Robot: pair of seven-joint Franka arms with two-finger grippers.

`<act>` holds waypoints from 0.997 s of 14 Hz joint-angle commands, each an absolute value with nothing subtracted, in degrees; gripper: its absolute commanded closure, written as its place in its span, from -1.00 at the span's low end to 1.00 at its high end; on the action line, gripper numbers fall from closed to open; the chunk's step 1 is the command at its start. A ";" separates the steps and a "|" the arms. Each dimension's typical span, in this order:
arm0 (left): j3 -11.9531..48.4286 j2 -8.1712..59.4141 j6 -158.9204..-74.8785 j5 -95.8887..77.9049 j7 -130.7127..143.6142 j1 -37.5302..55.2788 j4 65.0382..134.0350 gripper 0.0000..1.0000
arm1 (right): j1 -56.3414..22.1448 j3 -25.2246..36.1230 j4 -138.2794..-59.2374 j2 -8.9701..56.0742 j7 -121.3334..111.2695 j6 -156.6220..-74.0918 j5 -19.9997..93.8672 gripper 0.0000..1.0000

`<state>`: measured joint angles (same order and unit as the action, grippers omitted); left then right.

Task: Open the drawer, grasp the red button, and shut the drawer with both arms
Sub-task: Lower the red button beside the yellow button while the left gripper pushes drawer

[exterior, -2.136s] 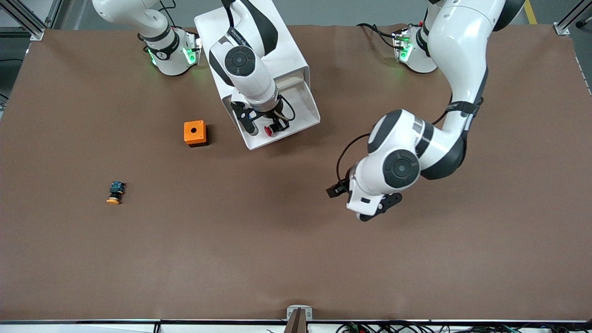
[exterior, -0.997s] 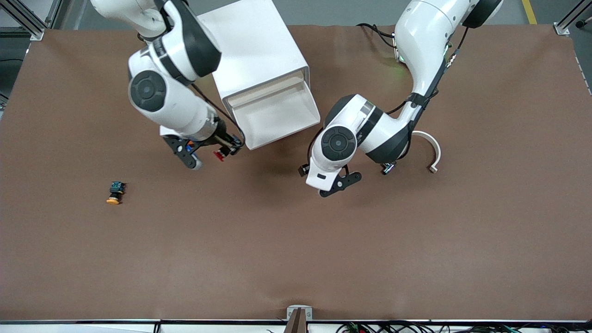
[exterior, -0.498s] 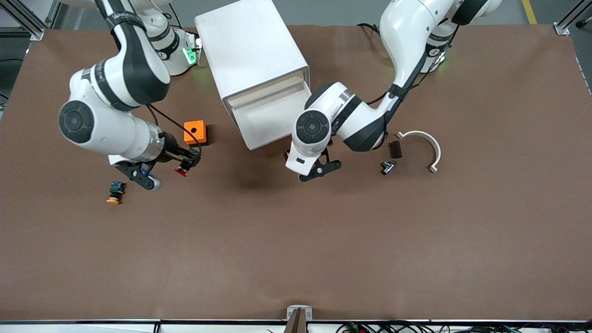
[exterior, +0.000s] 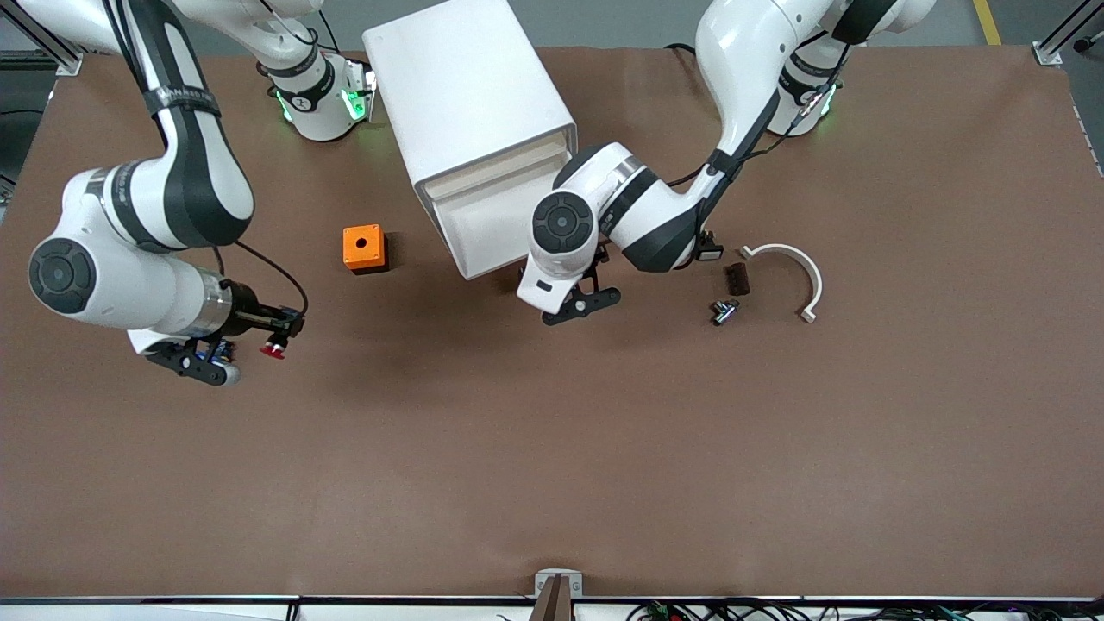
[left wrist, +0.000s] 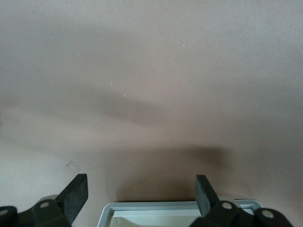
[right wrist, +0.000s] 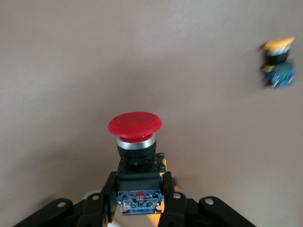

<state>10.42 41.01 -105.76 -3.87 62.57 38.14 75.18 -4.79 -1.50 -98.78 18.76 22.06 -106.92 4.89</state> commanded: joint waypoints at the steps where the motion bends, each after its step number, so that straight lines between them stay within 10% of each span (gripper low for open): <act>1: 10.28 41.57 -106.08 -3.60 62.58 39.02 75.06 -1.00 | -1.24 -2.55 -98.44 22.31 15.76 -110.20 2.99 1.00; 14: 10.20 42.54 -106.08 -12.47 62.49 43.24 75.06 -1.00 | 7.91 -2.55 -99.05 34.36 -1.76 -122.25 2.55 1.00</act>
<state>10.56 42.11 -105.77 -10.47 62.57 41.87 75.25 6.37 -1.45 -98.90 33.85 -1.02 -121.85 3.54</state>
